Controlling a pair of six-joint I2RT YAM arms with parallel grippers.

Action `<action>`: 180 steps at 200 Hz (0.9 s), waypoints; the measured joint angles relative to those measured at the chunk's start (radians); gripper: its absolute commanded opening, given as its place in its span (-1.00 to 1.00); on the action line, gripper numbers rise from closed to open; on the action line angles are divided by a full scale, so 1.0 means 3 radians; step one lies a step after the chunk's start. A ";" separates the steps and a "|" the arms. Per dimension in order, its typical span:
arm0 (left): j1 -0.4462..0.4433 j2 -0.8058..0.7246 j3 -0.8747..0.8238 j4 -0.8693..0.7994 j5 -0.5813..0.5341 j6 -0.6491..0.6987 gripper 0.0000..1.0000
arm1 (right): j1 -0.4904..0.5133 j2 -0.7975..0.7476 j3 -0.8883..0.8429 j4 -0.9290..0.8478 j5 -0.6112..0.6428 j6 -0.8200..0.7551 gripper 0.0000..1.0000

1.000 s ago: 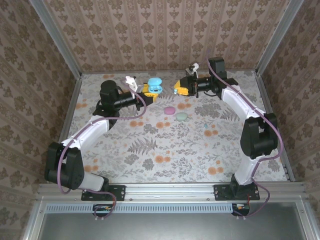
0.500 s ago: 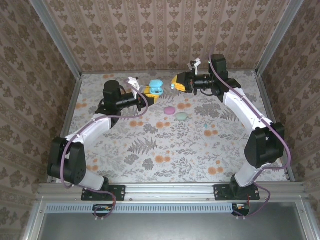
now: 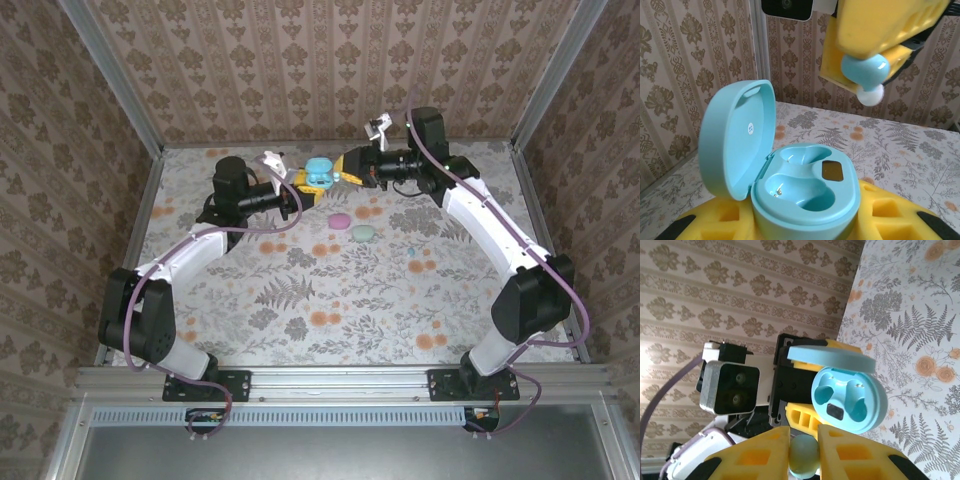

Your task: Insert the wireless bluetooth earbuds into the charging case

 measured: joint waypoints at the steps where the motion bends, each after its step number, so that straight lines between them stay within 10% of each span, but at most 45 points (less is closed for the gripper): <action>1: 0.0000 0.0000 0.0000 0.0000 0.0000 0.0000 -0.47 | 0.0001 0.0000 0.0001 -0.0005 0.0003 -0.0006 -0.56; 180: -0.0116 0.0000 0.0000 0.0000 -0.0013 0.0022 -0.47 | 0.0346 -0.0013 0.0276 -0.0516 0.0493 -0.0664 -0.56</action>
